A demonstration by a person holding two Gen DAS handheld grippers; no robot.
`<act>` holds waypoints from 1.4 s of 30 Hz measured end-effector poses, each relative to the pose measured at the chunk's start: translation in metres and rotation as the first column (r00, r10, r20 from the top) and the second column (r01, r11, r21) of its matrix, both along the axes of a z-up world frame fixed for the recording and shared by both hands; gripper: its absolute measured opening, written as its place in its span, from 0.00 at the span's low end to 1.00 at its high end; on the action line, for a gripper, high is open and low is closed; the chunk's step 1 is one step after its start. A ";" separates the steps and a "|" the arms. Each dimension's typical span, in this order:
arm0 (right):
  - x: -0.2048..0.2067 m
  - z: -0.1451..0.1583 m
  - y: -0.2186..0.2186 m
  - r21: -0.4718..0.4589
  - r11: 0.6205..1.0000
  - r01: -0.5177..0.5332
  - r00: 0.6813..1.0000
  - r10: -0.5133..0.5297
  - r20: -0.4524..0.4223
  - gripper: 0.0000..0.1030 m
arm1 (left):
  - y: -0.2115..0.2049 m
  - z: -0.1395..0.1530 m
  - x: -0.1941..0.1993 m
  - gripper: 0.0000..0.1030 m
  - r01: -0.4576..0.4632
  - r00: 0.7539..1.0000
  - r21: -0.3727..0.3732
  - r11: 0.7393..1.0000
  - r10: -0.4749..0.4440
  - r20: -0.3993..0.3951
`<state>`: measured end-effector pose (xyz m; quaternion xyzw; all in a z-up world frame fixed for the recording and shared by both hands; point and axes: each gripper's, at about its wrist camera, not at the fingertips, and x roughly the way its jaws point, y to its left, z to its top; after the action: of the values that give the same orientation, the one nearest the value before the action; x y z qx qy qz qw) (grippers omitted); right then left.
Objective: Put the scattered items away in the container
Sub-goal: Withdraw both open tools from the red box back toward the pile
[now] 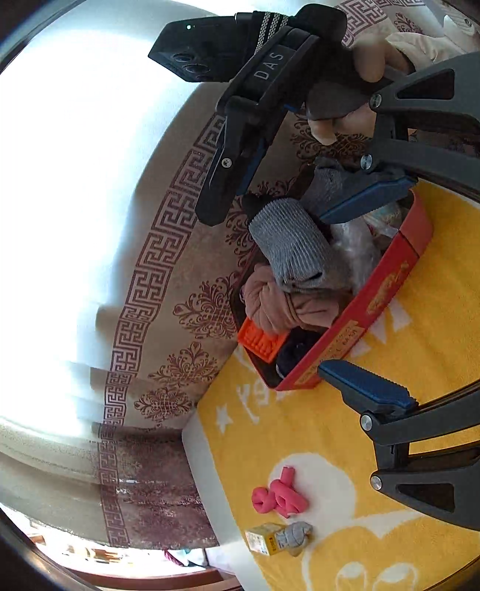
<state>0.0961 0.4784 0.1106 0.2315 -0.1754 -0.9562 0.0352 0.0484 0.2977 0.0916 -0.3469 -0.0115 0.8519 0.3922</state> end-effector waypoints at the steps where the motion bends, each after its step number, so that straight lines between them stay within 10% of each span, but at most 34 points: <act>1: -0.001 0.000 -0.006 0.029 1.000 0.011 1.000 -0.011 0.009 0.92 | -0.004 -0.002 -0.001 0.75 -0.010 1.000 -0.003 1.000 0.010 0.002; 29: -0.055 -0.023 -0.143 0.270 0.958 -0.093 0.988 0.055 0.147 0.92 | -0.144 -0.041 -0.035 0.75 -0.318 0.946 -0.054 0.947 0.321 0.050; 42: -0.091 -0.050 -0.170 0.187 0.967 -0.172 0.963 0.125 0.237 0.92 | -0.206 -0.059 -0.050 0.75 -0.447 0.886 -0.058 0.893 0.451 0.112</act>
<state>0.0049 0.3087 0.0603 0.3524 -0.0606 -0.9318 0.0630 -0.0017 0.0912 0.0328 -0.3921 -0.1025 0.8967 0.1778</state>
